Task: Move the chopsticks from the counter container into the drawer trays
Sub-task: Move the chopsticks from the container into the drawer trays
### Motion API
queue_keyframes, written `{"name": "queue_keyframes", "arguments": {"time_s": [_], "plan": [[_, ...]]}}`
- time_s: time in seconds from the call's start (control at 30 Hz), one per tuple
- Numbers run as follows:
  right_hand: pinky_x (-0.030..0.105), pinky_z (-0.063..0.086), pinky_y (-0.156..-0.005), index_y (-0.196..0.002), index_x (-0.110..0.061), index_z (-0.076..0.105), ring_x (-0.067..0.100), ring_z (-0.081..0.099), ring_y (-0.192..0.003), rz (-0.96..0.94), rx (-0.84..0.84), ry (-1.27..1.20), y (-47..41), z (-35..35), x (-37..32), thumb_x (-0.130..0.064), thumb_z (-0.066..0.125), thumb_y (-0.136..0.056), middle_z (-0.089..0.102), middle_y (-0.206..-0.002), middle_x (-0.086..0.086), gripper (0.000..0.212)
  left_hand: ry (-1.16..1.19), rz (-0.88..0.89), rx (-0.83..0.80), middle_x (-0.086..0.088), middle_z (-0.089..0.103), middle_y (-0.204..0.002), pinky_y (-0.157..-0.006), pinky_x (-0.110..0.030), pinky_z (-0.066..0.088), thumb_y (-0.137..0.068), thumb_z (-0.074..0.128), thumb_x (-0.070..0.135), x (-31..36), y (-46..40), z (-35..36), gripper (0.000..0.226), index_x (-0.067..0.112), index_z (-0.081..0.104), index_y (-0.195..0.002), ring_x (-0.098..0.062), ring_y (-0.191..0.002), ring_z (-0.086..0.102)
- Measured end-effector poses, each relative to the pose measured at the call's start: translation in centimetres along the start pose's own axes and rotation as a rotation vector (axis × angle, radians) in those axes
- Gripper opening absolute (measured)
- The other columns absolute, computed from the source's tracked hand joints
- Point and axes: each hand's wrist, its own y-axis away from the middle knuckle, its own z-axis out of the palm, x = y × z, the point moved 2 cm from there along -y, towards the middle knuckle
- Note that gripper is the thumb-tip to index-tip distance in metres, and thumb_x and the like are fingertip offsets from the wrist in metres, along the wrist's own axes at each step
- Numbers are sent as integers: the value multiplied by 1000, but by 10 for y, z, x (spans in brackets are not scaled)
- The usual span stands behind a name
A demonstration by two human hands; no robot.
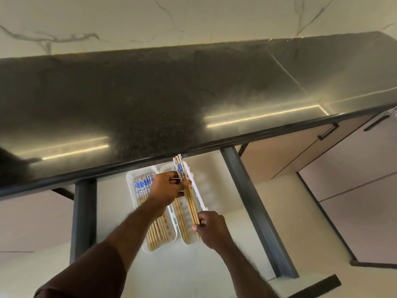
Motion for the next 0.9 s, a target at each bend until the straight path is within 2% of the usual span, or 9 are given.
{"name": "queue_keyframes", "arguments": {"time_s": [0.1, 0.37, 0.47, 0.57, 0.7, 0.8, 0.9], "plan": [[7, 43, -63, -93, -11, 69, 16, 71, -81, 19, 3, 26, -5, 7, 4, -26, 72, -86, 75, -95, 1, 17, -10, -32, -7, -2, 78, -82, -60, -24, 58, -85, 70, 3, -11, -9, 1, 11, 12, 72, -91, -17, -78, 76], [28, 57, -81, -104, -12, 66, 21, 70, -89, 47, -43, 122, -20, 16, 6, -26, 69, -88, 72, -103, 2, 21, 17, -87, -43, -1, 78, -83, -57, -22, 57, -83, 70, 0, -30, -24, 0, 16, 10, 70, -94, -17, -78, 76], [29, 57, -81, -103, -11, 67, 22, 71, -88, 63, -79, 164, -26, 18, 6, -25, 70, -87, 73, -102, 3, 22, 20, -98, -46, -1, 78, -82, -56, -22, 56, -83, 70, -2, -36, -27, -1, 16, 11, 69, -93, -16, -77, 76], [31, 57, -83, -108, -9, 67, 23, 70, -93, 93, -121, 193, -33, 20, 5, -25, 70, -86, 72, -105, 4, 27, -24, -112, -15, -6, 77, -89, -60, -26, 59, -83, 69, -5, -41, -34, -1, 22, 8, 69, -100, -17, -82, 75], [31, 55, -85, -110, -7, 65, 26, 68, -99, 158, -124, 241, -41, 25, 3, -19, 66, -87, 71, -109, 7, 26, -133, -165, 22, -12, 73, -99, -74, -37, 62, -80, 72, -7, -46, -45, 3, 40, 2, 63, -118, -23, -87, 73], [31, 50, -90, -116, -6, 59, 25, 63, -107, 191, -62, 281, -41, 32, 0, -18, 57, -91, 67, -114, 9, 27, -307, -173, 72, -13, 68, -108, -76, -38, 62, -79, 75, 0, -47, -52, 5, 54, 6, 57, -129, -24, -87, 72], [30, 48, -92, -120, -6, 53, 24, 61, -110, 198, -6, 319, -40, 37, -2, -20, 52, -95, 64, -118, 8, 29, -557, -90, 90, -12, 67, -104, -71, -36, 62, -82, 73, 5, -43, -57, 6, 40, 5, 58, -119, -23, -84, 70]]}}
